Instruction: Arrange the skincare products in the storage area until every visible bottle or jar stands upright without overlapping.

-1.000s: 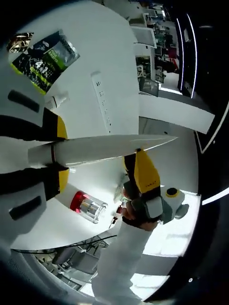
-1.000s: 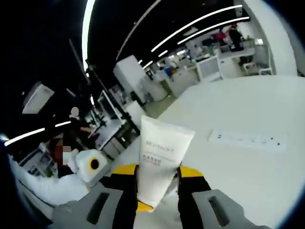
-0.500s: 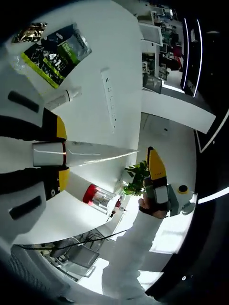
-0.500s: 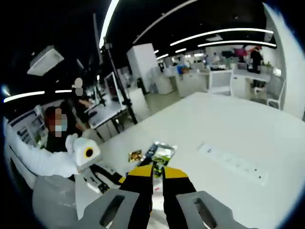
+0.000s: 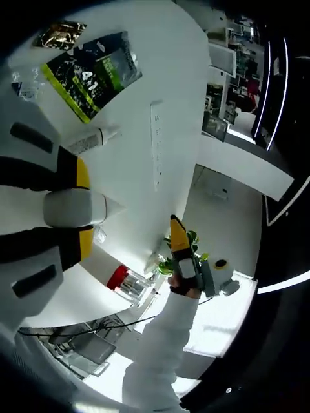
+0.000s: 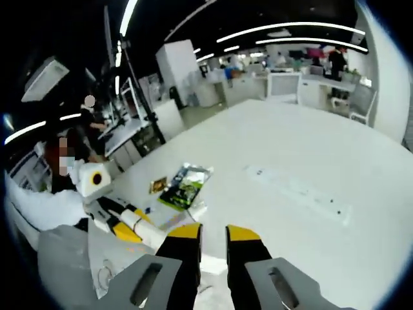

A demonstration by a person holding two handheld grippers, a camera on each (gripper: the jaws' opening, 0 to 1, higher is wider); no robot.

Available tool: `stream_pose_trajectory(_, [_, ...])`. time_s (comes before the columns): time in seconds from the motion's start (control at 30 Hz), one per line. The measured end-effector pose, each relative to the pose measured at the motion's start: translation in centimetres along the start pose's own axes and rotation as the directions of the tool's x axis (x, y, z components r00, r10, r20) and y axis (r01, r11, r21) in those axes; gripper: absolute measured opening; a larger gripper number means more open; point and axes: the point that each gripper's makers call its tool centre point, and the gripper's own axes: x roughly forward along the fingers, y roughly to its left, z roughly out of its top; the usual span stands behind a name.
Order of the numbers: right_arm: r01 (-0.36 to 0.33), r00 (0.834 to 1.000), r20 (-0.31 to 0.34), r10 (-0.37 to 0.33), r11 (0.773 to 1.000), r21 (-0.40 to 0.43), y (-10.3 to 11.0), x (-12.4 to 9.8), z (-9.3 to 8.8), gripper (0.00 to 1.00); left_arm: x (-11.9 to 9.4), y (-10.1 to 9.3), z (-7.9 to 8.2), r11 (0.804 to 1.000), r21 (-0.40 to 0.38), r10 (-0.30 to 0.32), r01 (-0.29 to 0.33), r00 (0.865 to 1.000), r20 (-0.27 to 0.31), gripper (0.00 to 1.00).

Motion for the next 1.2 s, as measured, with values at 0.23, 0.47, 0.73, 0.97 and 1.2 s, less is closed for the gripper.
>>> stream_pose_trajectory(0.23, [-0.033, 0.997, -0.071, 0.034, 0.999, 0.014, -1.0, 1.2, -5.6, 0.15, -0.2, 0.4, 0.1, 1.000, -0.030, 0.003, -0.003, 1.000, 0.005, 0.16])
stream_pose_trajectory(0.47, [-0.105, 0.994, -0.030, 0.105, 0.994, 0.026, -1.2, 2.5, -7.8, 0.20, -0.5, 0.8, 0.0, 0.999, -0.038, -0.007, 0.007, 1.000, -0.004, 0.16])
stream_pose_trajectory(0.73, [-0.185, 0.981, 0.060, 0.184, 0.982, 0.023, -0.8, 3.6, -7.9, 0.18, -0.4, 2.1, -0.3, 0.999, -0.036, -0.026, 0.025, 0.999, -0.034, 0.17])
stream_pose_trajectory(0.97, [-0.266, 0.959, 0.107, 0.262, 0.964, 0.028, -0.3, 5.1, -7.6, 0.16, -0.4, 2.7, -0.8, 0.999, -0.024, -0.048, 0.047, 0.997, -0.064, 0.17])
stream_pose_trajectory(1.2, [-0.397, 0.909, 0.153, 0.388, 0.917, 0.035, 0.8, 5.8, -7.8, 0.16, -0.5, 3.9, -1.3, 0.998, -0.034, -0.062, 0.060, 0.994, -0.086, 0.17])
